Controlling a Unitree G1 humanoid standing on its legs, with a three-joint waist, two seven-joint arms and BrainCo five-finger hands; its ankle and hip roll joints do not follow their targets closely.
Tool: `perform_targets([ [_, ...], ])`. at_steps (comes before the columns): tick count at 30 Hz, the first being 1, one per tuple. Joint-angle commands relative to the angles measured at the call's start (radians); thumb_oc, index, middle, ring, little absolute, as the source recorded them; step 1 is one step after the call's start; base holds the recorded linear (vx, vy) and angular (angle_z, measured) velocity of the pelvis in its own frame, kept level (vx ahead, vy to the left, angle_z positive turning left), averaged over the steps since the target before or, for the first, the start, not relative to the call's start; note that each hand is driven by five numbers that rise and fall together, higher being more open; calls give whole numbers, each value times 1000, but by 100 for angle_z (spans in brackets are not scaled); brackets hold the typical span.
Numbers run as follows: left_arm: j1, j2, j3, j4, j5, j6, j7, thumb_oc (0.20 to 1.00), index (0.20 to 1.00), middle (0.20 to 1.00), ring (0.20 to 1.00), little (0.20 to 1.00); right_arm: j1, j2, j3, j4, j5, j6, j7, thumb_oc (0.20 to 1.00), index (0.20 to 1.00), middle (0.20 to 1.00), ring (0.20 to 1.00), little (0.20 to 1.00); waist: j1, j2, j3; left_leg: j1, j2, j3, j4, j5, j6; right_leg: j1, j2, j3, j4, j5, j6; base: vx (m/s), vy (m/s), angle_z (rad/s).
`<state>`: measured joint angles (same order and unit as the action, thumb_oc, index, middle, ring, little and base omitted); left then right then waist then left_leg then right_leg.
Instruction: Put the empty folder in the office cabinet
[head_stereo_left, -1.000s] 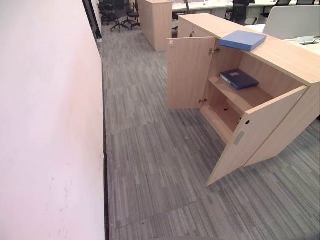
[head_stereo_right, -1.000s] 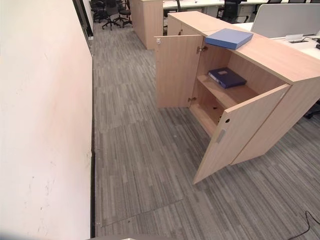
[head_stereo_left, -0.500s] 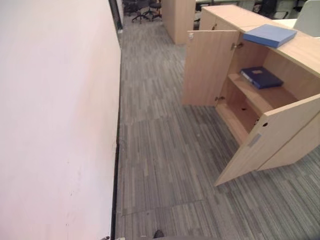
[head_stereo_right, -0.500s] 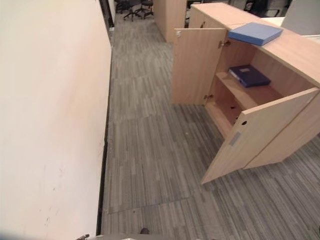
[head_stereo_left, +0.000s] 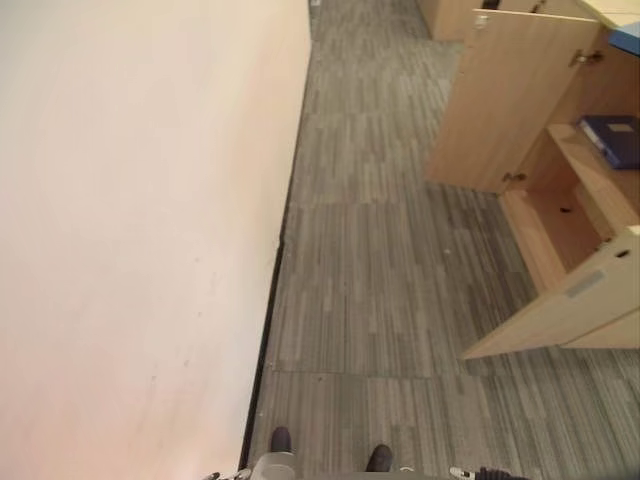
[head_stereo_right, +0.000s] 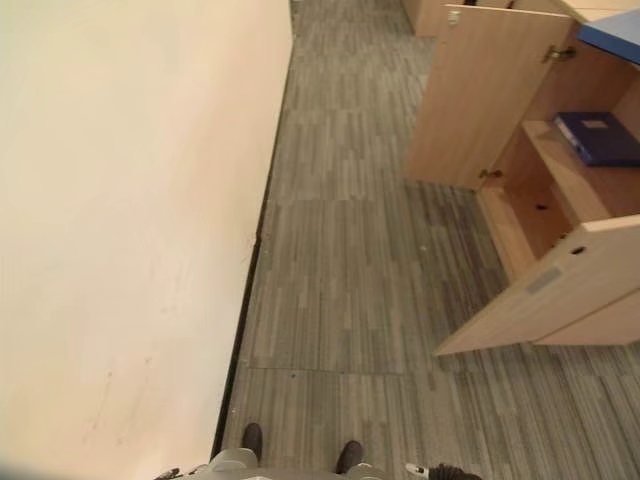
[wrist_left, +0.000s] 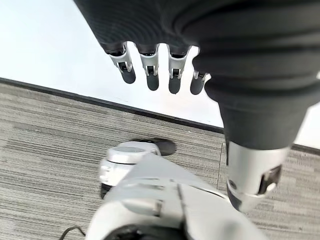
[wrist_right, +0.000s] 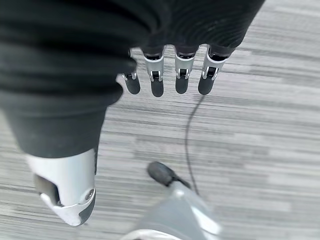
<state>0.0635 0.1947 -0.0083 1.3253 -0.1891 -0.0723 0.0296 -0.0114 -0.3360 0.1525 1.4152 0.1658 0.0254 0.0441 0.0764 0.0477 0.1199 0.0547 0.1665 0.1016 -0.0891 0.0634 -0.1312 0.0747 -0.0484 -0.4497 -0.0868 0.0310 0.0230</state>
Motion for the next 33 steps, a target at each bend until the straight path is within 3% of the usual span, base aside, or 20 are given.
perform_targets([
  [1,2,45,-7,11,-6,-12,15,1000,1000,1000,1000,1000,-39,22,24,15,-30,-8,11,1000,1000,1000,1000,1000,18,-45,-28,-38,-55,-40,2,-22,5,-19,-106,63,-1,28,138,11,248,10],
  [4,-1,50,-3,13,-6,-11,17,1000,1000,1000,1000,1000,-46,33,40,7,-38,-6,15,1000,1000,1000,1000,1000,24,-47,-30,-35,-74,-37,2,-31,15,-24,-127,71,-1,39,147,-1,151,-6],
  [7,-9,59,2,11,-11,-13,26,1000,1000,1000,1000,1000,-66,54,61,-14,-43,-2,19,1000,1000,1000,1000,1000,34,-60,-31,-32,-137,-50,2,-62,53,-36,-192,94,-1,79,174,5,205,-8],
  [12,-14,68,9,12,-15,-12,31,1000,1000,1000,1000,1000,-80,65,64,-33,-44,-1,20,1000,1000,1000,1000,1000,44,-78,-33,-31,-190,-57,2,-84,82,-49,-247,110,-1,113,202,11,189,-7],
  [14,-13,73,17,18,-14,-12,31,1000,1000,1000,1000,1000,-87,68,62,-41,-46,0,22,1000,1000,1000,1000,1000,50,-86,-35,-20,-230,-61,2,-102,105,-56,-300,118,18,129,222,46,237,-8],
  [17,-14,77,18,25,-7,-7,30,1000,1000,1000,1000,1000,-90,63,55,-49,-44,5,29,1000,1000,1000,1000,1000,49,-82,-25,14,-271,-73,2,-126,132,-82,-379,134,129,142,217,59,231,-6],
  [19,-13,85,16,23,-4,-8,31,1000,1000,1000,1000,1000,-88,58,49,-58,-35,4,28,1000,1000,1000,1000,1000,37,-82,-10,34,-281,-82,2,-137,140,-109,-392,150,185,171,197,54,142,0],
  [21,-15,99,18,20,1,-8,33,1000,1000,1000,1000,1000,-94,58,53,-66,-25,3,24,1000,1000,1000,1000,1000,26,-81,14,56,-274,-79,2,-152,142,-161,-355,159,184,184,180,51,17,3],
  [22,-19,107,18,15,-3,-9,33,1000,1000,1000,1000,1000,-103,59,56,-72,-19,-1,21,1000,1000,1000,1000,1000,14,-78,32,65,-268,-80,2,-154,143,-205,-315,169,171,187,175,109,-3,-16],
  [23,-24,114,16,4,-6,-10,36,1000,1000,1000,1000,1000,-115,60,65,-74,-11,-2,18,1000,1000,1000,1000,1000,-8,-74,69,101,-268,-89,2,-160,152,-286,-234,204,142,202,173,192,18,-36],
  [26,-31,114,16,2,16,-10,33,1000,1000,1000,1000,1000,-95,70,27,-47,61,1,24,1000,1000,1000,1000,1000,-58,-98,91,167,-289,-129,2,-193,161,-350,-127,219,13,242,198,275,13,6],
  [29,-25,106,21,14,25,-11,30,1000,1000,1000,1000,1000,-63,75,-11,-38,115,-8,30,1000,1000,1000,1000,1000,-71,-103,70,178,-290,-137,2,-213,159,-344,-113,195,-1,237,200,258,-72,92],
  [33,-12,81,41,37,8,-6,35,1000,1000,1000,1000,1000,-42,72,-14,-28,115,-8,28,1000,1000,1000,1000,1000,-86,-108,14,188,-258,-155,2,-244,148,-339,-113,209,-1,283,186,249,-142,-16],
])
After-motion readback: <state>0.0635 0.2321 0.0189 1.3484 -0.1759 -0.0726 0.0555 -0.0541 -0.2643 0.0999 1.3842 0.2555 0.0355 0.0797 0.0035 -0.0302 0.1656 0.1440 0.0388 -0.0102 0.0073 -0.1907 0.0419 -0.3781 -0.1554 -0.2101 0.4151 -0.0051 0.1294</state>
